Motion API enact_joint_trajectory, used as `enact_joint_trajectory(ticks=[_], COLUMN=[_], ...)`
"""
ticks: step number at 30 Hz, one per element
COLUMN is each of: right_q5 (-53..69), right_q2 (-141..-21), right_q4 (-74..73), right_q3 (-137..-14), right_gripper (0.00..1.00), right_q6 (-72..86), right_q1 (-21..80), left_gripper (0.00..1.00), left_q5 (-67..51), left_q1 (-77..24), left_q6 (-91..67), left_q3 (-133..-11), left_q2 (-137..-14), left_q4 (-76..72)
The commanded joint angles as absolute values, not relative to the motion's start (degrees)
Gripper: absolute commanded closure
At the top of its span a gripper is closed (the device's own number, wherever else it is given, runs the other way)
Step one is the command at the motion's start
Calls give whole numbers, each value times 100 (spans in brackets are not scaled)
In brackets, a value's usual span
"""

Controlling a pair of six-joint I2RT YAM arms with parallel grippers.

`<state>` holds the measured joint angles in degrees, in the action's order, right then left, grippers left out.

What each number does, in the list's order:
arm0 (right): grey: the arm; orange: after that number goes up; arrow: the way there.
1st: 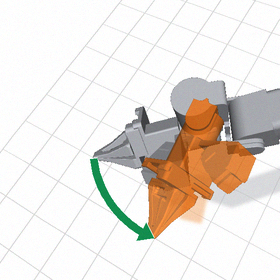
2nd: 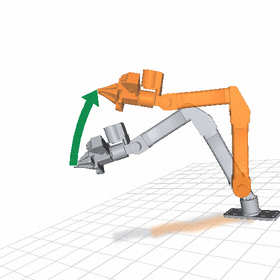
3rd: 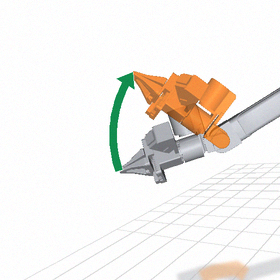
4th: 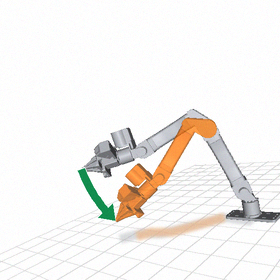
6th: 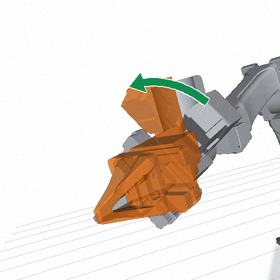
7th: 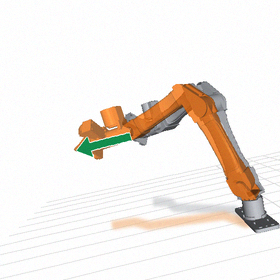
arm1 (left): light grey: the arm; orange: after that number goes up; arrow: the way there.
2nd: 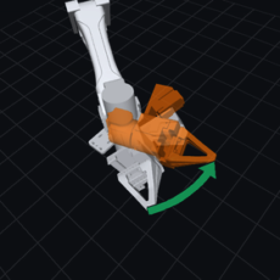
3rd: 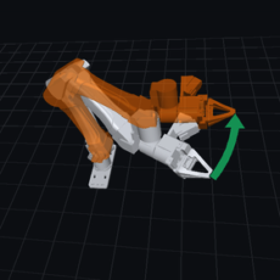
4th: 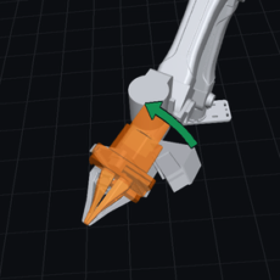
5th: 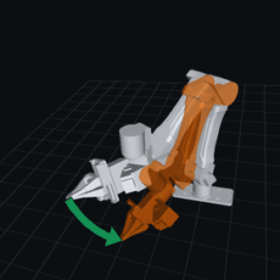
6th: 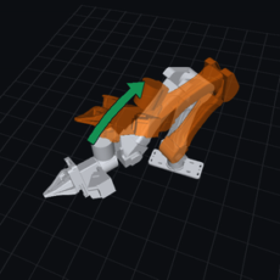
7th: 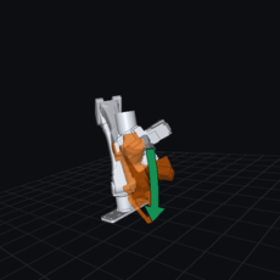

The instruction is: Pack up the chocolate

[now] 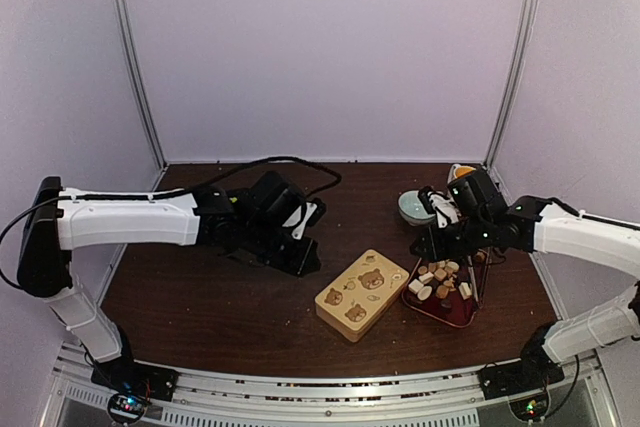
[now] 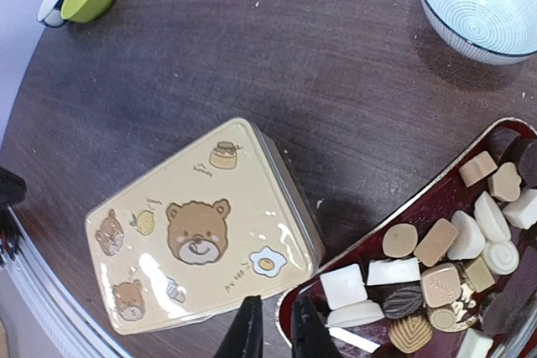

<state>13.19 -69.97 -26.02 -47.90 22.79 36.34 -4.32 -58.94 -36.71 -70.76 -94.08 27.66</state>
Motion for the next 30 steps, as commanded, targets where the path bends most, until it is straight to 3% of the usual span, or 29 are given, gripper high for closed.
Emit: enact_joint_trajectory(ticks=[1, 2, 19, 30], right_q5=[1097, 1076, 1069, 802], right_q2=[-7011, -7046, -7857, -8435], right_q4=[-2634, -2614, -2544, -2292], right_q3=[-4500, -4439, -5049, -4600], right_gripper=[96, 100, 100, 100], right_q6=[2388, 2398, 2252, 2347], right_q1=[3754, 3786, 4077, 4095], left_gripper=[100, 100, 100, 100], left_q5=[-570, -581, -526, -531], left_q1=[-5960, -5996, -6177, -6248], left_q6=[-3891, -3921, -3971, -4126], left_q3=[-6973, -6947, -7086, -6807], left_q2=[-9577, -9645, -9824, -9941], left_q4=[2445, 2394, 2399, 2045])
